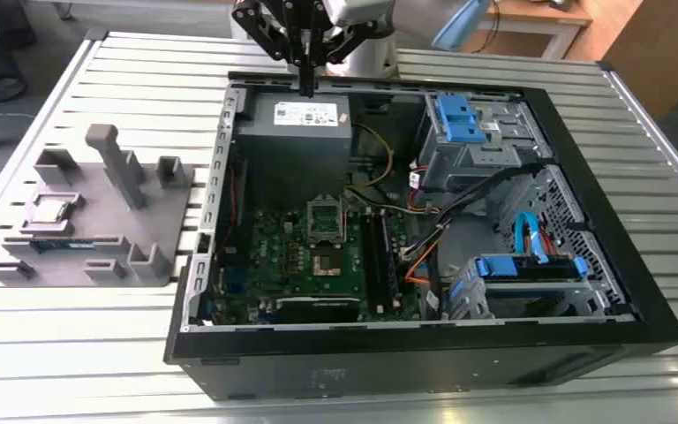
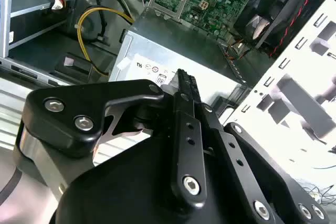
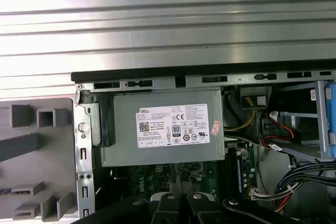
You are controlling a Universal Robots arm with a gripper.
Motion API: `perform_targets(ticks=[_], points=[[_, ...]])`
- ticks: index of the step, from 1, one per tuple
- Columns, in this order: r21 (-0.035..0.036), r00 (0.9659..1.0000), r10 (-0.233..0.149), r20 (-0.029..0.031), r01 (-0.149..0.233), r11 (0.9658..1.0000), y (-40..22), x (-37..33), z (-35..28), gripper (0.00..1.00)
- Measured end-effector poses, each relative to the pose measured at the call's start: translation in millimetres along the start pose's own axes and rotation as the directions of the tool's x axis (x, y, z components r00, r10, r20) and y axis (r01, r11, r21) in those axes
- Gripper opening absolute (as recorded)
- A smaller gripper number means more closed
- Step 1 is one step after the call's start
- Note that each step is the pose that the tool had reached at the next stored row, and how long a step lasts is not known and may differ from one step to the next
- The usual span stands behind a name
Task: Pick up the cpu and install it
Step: 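Reach for the cpu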
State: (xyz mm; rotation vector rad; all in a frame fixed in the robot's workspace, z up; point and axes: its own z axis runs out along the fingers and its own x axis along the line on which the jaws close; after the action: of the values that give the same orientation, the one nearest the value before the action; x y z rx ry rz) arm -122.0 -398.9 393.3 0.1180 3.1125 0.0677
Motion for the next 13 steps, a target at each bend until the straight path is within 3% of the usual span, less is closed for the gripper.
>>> perform_targets(ticks=[13], points=[[0.0,1.0,0.0,0.0,0.0,1.0,-0.2,2.6,-0.1,0.11]])
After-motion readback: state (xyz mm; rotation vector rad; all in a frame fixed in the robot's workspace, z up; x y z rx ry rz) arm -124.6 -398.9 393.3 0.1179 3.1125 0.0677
